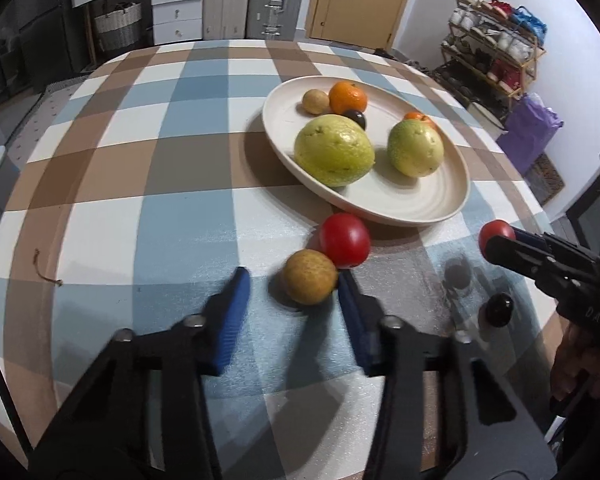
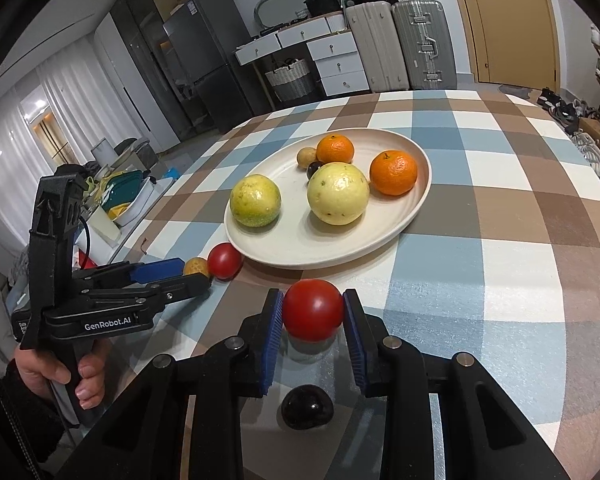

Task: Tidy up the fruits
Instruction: 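Grasp a red tomato with the right gripper while left grasps the brown round fruit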

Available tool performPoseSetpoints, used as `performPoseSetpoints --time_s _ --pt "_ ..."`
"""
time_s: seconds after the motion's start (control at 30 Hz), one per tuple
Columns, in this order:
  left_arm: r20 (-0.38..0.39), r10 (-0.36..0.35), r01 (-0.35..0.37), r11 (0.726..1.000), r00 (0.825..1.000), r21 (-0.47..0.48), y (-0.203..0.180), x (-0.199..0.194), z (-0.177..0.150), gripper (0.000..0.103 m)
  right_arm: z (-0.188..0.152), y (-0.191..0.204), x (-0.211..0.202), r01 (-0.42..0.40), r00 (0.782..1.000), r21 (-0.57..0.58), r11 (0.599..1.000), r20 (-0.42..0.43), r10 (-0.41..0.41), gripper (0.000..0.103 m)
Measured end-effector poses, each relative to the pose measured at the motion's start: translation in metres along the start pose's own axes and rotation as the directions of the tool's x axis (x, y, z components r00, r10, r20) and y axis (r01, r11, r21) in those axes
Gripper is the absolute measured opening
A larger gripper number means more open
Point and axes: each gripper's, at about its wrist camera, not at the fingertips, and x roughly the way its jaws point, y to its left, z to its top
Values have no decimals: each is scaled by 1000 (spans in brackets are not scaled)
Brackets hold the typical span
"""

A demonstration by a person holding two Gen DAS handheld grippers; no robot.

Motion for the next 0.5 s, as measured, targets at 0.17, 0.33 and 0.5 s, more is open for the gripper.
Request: performPoseSetpoints --time_s 0.17,0.33,0.5 --pt "0 -43 43 999 999 3 0 -1 1 24 -2 -1 -4 1 1000 9 1000 7 -1 30" --pt "17 -41 41 999 999 2 -1 -8 0 24 0 1 -10 -6 1000 -6 1000 21 6 30" --pt "27 -41 41 999 999 -11 2 -16 0 24 2 3 -11 -10 1000 -16 1000 25 11 30"
